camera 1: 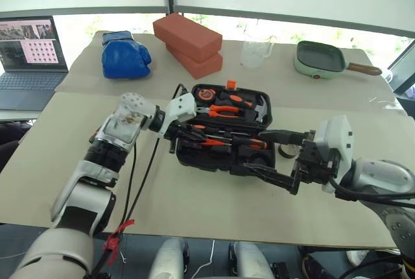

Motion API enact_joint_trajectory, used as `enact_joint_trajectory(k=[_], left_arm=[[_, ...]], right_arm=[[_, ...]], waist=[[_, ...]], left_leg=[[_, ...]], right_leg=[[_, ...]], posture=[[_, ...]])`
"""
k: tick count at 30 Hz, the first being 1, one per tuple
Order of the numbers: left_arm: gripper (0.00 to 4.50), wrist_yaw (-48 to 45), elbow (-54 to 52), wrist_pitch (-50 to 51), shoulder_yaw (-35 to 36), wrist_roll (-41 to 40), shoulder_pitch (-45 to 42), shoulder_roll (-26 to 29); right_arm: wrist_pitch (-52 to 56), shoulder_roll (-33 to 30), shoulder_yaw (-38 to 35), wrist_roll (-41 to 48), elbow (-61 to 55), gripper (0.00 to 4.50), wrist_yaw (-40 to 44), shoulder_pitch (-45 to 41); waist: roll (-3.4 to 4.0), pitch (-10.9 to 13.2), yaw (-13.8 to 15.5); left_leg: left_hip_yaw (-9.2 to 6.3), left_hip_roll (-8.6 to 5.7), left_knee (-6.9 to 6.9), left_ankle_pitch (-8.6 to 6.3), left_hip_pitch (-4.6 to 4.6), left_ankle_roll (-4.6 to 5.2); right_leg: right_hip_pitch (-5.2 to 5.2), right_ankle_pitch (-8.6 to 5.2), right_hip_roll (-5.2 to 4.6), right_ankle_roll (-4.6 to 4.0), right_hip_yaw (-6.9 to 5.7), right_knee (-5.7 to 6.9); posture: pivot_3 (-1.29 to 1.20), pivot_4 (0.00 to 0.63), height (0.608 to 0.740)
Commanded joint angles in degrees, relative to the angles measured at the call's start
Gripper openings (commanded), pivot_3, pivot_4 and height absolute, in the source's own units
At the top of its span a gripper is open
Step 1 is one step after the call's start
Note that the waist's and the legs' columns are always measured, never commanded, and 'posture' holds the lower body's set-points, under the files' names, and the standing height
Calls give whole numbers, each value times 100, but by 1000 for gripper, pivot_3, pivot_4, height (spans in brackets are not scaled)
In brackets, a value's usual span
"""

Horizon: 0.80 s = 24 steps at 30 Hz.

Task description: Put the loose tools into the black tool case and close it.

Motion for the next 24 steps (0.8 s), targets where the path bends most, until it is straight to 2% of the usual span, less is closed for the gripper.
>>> enact_joint_trajectory(k=[1, 24], left_arm=[[37, 197, -1, -190, 273, -52, -57, -63], [37, 623, 952, -1010, 5, 723, 131, -350]], right_arm=[[-73, -67, -131, -2, -61, 4500, 33, -5], [4, -11, -47, 92, -45, 4500, -91, -143]], waist=[[0, 0, -3], [1, -1, 3]], left_leg=[[0, -1, 0, 0, 0, 0], [1, -2, 0, 0, 15, 0]], right_leg=[[0, 0, -1, 0, 0, 0], [15, 0, -3, 1, 0, 0]], posture=[[0, 150, 738], [0, 150, 738]])
